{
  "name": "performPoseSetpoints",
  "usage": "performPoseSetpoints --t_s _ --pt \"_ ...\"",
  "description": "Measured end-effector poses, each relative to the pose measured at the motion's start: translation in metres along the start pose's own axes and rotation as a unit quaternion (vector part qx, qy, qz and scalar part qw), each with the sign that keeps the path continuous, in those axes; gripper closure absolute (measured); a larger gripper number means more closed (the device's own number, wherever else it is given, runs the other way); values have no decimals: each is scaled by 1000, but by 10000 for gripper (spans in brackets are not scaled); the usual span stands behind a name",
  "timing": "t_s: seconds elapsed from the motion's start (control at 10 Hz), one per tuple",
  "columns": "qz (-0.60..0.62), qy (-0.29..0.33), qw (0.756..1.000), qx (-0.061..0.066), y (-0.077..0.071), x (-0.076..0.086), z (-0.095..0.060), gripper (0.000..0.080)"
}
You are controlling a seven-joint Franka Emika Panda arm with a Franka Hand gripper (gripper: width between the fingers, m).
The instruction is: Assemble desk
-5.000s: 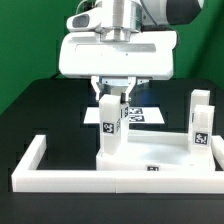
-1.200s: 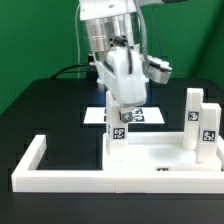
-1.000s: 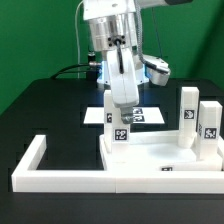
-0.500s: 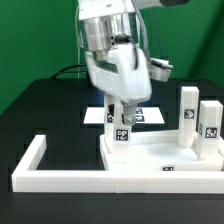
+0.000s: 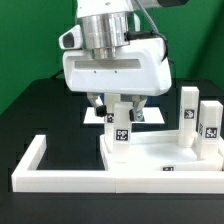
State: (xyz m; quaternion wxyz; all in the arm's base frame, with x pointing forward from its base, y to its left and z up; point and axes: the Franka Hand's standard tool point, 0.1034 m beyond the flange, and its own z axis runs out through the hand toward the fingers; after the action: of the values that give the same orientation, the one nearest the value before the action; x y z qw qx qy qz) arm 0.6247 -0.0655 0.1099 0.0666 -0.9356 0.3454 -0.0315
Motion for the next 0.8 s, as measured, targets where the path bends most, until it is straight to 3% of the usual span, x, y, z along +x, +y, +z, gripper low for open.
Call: performPoseSetpoints --t_s 0.1,0.3,0.4,0.5,0.6,0.8 --pt "-164 20 986 -25 -11 0 0 151" --pt "-190 19 981 -24 -12 -3 2 151" --pt "-184 19 982 -24 -12 -3 3 268" --pt "-179 19 983 -24 -12 -3 3 268" --pt "-124 19 992 -22 -12 -4 3 511" --pt "-72 20 997 -21 -12 -4 4 511"
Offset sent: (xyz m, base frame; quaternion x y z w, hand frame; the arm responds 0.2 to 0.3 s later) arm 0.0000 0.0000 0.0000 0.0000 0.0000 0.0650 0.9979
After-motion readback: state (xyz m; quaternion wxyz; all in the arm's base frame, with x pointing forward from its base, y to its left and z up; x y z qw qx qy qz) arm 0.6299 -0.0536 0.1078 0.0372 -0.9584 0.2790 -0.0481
